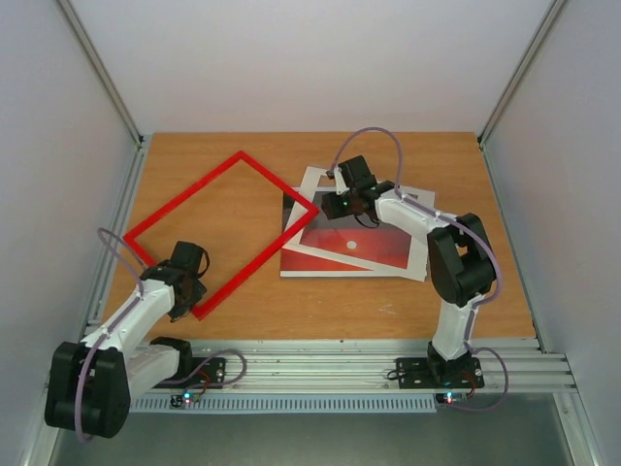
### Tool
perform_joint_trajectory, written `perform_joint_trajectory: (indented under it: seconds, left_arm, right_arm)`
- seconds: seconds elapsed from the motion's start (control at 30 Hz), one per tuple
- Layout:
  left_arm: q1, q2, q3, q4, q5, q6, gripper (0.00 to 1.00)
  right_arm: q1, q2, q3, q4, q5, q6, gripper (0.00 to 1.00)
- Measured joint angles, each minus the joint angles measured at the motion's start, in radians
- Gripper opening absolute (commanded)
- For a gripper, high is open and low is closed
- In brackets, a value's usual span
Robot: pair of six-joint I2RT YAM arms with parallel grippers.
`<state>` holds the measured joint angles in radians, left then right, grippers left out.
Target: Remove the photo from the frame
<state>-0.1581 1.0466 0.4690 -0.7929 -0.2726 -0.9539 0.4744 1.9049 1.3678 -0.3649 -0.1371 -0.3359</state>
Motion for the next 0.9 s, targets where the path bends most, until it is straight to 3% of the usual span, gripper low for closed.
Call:
perform_joint_trajectory:
  seconds: [0.3, 0.73, 0.9]
  left_arm:
    - [0.099, -0.024, 0.0, 0.023, 0.003, -0.051, 0.01]
    - [0.203, 0.201, 0.066, 0.097, 0.01, -0.164, 0.01]
    - [0.203, 0.271, 0.115, 0.103, 0.016, -0.208, 0.17]
  right_arm:
    - [-0.055, -0.176, -0.192, 0.008, 0.019, 0.035, 0.73]
    - [-0.162, -0.403, -0.43, -0.002, 0.051, 0.077, 0.77]
    - [-0.173, -0.429, -0.467, -0.003, 0.051, 0.089, 0.77]
